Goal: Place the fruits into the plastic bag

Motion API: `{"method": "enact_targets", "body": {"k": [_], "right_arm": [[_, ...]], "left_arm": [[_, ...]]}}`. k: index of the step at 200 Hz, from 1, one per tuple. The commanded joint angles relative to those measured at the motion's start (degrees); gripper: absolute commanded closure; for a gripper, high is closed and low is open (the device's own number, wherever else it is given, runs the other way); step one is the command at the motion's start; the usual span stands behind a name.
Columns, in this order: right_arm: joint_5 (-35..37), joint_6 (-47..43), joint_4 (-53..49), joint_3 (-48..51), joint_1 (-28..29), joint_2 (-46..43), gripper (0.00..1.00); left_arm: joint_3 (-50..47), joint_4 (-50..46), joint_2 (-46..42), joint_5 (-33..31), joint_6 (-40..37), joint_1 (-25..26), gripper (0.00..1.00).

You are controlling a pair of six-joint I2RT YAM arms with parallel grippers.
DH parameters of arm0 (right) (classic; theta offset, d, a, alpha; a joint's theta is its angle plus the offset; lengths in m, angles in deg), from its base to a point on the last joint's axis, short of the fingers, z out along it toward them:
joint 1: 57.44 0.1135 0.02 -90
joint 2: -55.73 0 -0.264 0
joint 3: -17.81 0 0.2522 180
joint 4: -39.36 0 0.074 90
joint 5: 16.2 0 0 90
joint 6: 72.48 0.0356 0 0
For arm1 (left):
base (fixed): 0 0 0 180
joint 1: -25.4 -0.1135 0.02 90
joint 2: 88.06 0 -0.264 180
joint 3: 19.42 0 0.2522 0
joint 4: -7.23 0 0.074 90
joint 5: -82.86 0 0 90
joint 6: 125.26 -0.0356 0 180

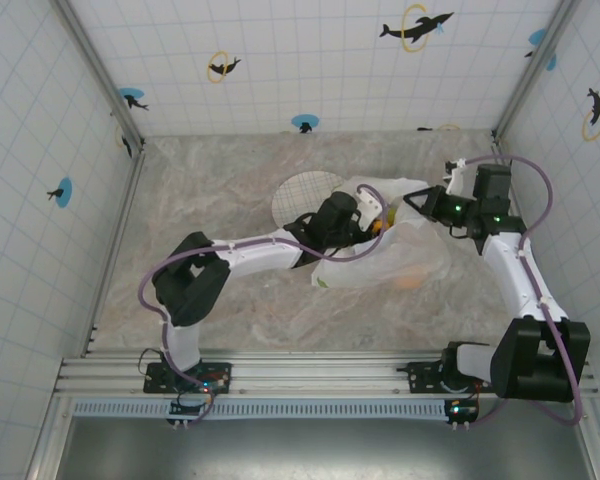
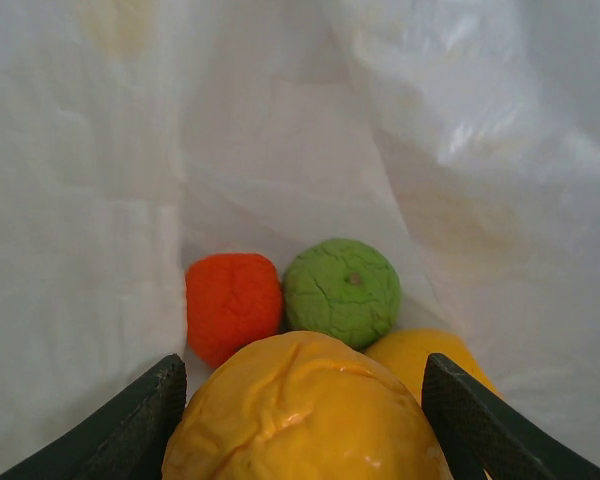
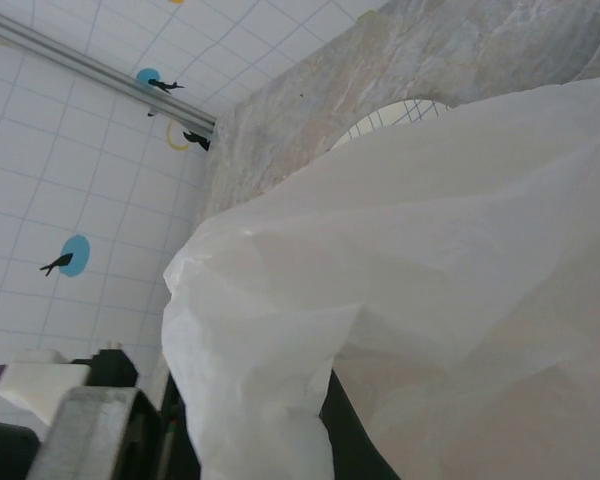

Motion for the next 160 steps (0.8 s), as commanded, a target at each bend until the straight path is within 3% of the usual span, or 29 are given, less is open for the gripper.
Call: {"method": "enact_targets", "body": {"k": [1, 28, 80, 160], "right_arm": [[0.57, 1.08, 2.31, 1.68, -0.57, -0.84, 1.00], [0.73, 0.95, 2.40, 1.78, -1.14, -0.28, 1.00], [0.71, -0.50, 1.26, 2.52, -2.89, 0.08, 1.00], [0.76, -1.31, 1.43, 3.60, -4.11, 0.30, 1.00]], "left_arm": [[3.10, 0.71, 3.64, 3.25, -0.78, 0.10, 0.46], [7.55, -0.62, 7.61, -2.38, 2.23, 0.07, 0.43], [8.58, -0.44, 9.00, -1.12, 3.35, -0.16, 0.29], [4.55, 1.75, 4.07, 2.52, 6.20, -3.04, 0.16]]}}
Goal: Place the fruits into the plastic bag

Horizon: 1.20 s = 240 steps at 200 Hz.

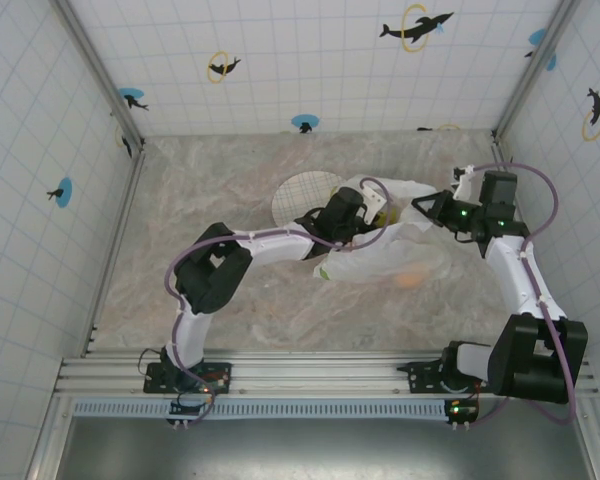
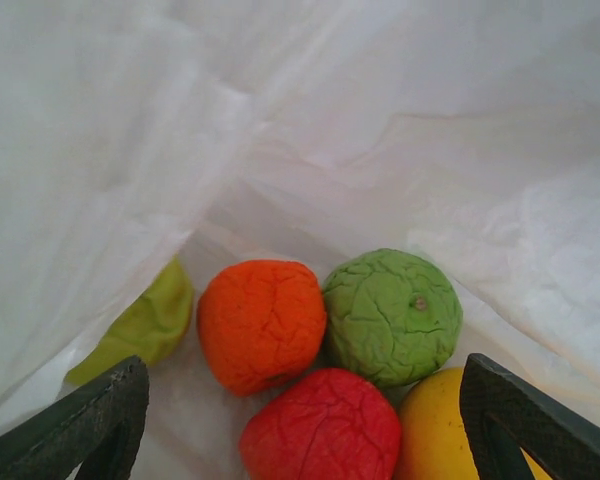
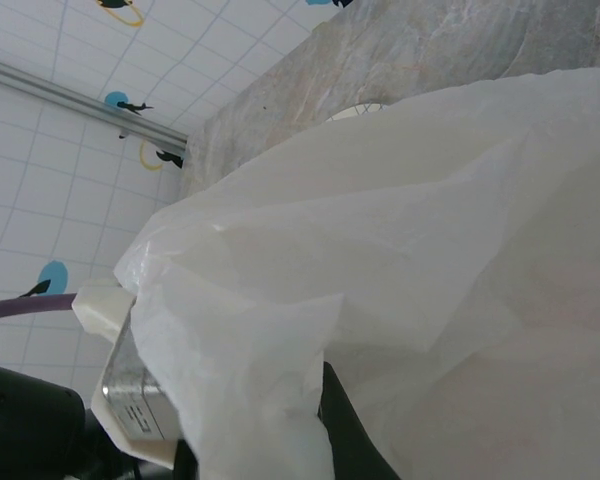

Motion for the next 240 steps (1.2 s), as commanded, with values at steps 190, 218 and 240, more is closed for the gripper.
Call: {"method": "enact_targets", "body": {"k": [190, 218, 240], "right_arm": [[5.51, -9.35, -6.18, -0.62, -1.36, 2.10, 1.00], [5.33, -8.83, -5.62, -0.81, -1.32, 2.65, 1.00], [5.42, -8.77, -5.71, -1.59, -1.29, 2.63, 1.00]], "left_arm": [[-29.96, -5.21, -39.27, -11.07, 13.15, -10.12, 0.08], [-30.85, -9.94, -37.29, -9.84, 17.88, -12.30, 0.07], [-28.50, -8.97, -31.76, -2.98, 20.17, -12.30, 0.16]]}}
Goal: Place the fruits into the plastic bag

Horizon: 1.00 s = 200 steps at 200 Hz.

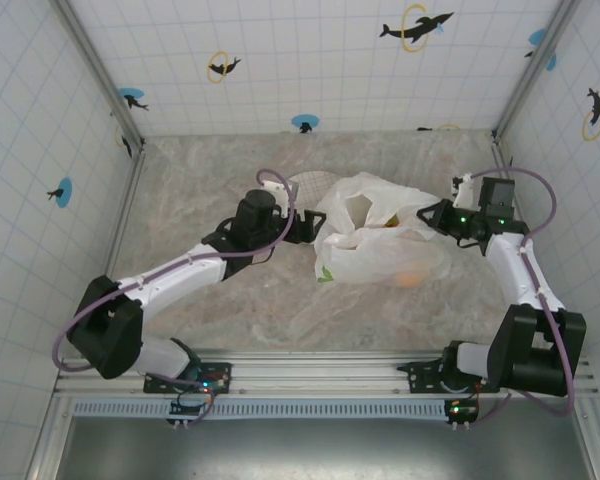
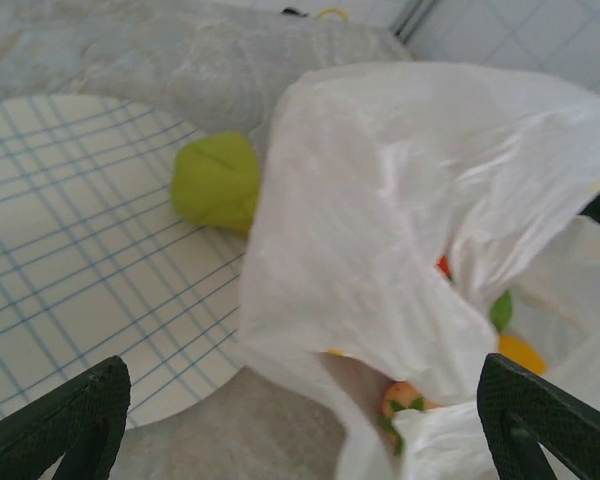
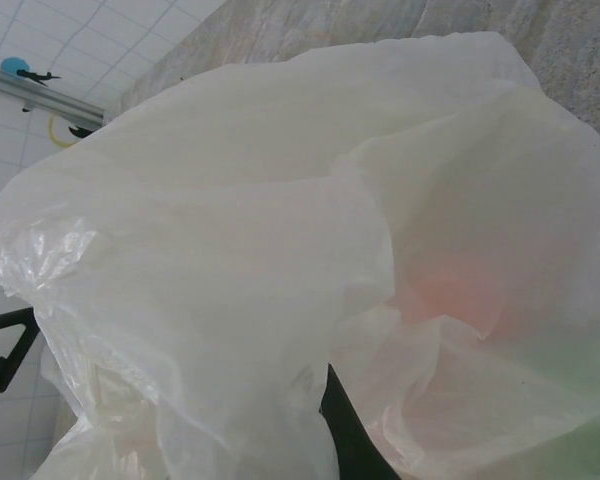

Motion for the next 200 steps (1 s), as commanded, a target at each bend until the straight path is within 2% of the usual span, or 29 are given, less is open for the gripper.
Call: {"method": "enact_targets", "body": {"k": [1, 26, 45, 57, 85, 110, 139, 200], "right_arm": [[0.07, -0.01, 0.69, -1.97, -0.19, 0.34, 1.00], [0.79, -0.43, -0.45, -3.21, -0.22, -0.24, 1.00], [1.30, -0.90, -1.39, -4.55, -0.31, -0.46, 1.00], [1.71, -1.26, -2.29, -6.21, -0.35, -0.21, 1.00], [5.02, -3.51, -6.76, -12.81, -0.40, 0.59, 1.00], [10.74, -6.66, -12.39, -20.03, -0.57, 1.25, 1.00], [15.73, -9.25, -16.77, -25.53, -0.75, 1.47, 1.00], [16.72, -10.49, -18.63, -25.73, -1.01, 1.74, 1.00]], "left_arm": [[1.58, -2.82, 5.33, 4.45, 4.42, 0.02, 0.17], [4.00, 2.21, 10.04, 13.53, 7.39, 0.02, 0.40], [5.00, 5.00, 11.13, 17.68, 8.08, 0.20, 0.68], [5.29, 5.90, 10.89, 20.26, 7.91, 0.41, 0.81], [8.60, 8.75, 7.68, 26.22, 5.79, 3.16, 0.98], [10.59, 11.72, 4.56, 30.05, 4.48, 5.83, 1.00], [10.45, 16.89, 2.73, 31.64, 6.02, 6.27, 1.00], [10.74, 13.62, 6.82, 30.94, 5.67, 6.12, 0.98]]}}
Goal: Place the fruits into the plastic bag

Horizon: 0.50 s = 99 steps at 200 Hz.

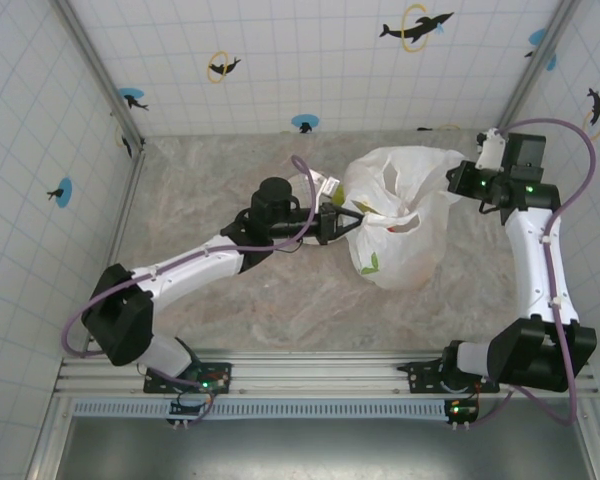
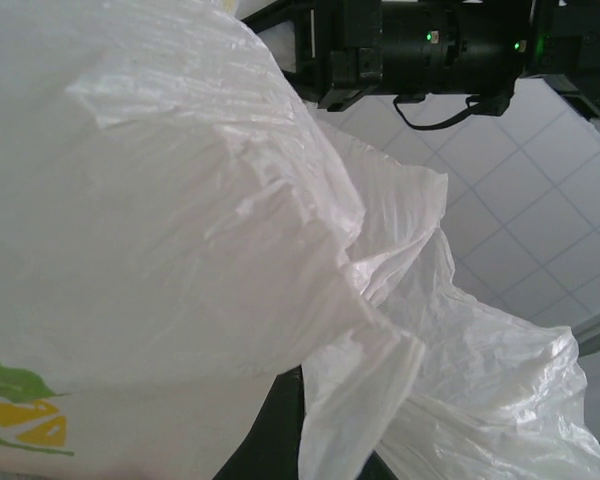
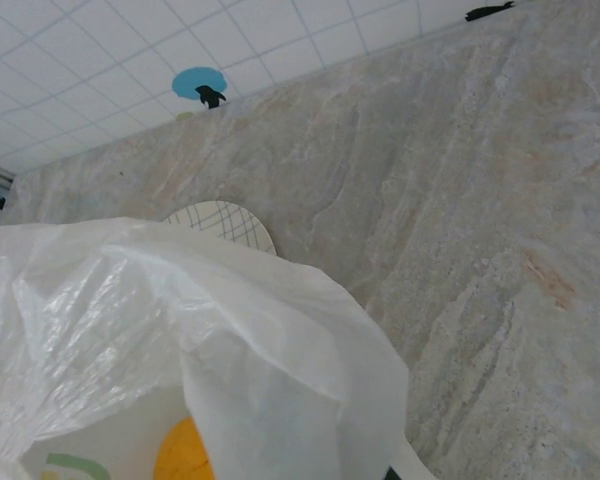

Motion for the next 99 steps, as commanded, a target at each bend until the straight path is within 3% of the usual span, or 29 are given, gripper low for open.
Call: {"method": "enact_targets", "body": {"k": [1, 53, 99], "right_arm": [[1.31, -1.71, -1.89, -1.44, -0.53, 0.54, 1.00], [6.18, -3.23, -4.22, -3.95, -1.33, -0.08, 1.00], [2.63, -1.15, -0.35, 3.93, -1.06, -0.30, 1.00]], "left_arm": [[1.29, -0.43, 1.98, 1.31, -0.69, -0.34, 0.98], [1.63, 0.37, 4.47, 3.89, 0.23, -0.32, 0.92], [1.70, -2.41, 7.27, 1.69, 0.53, -1.63, 0.58]]}}
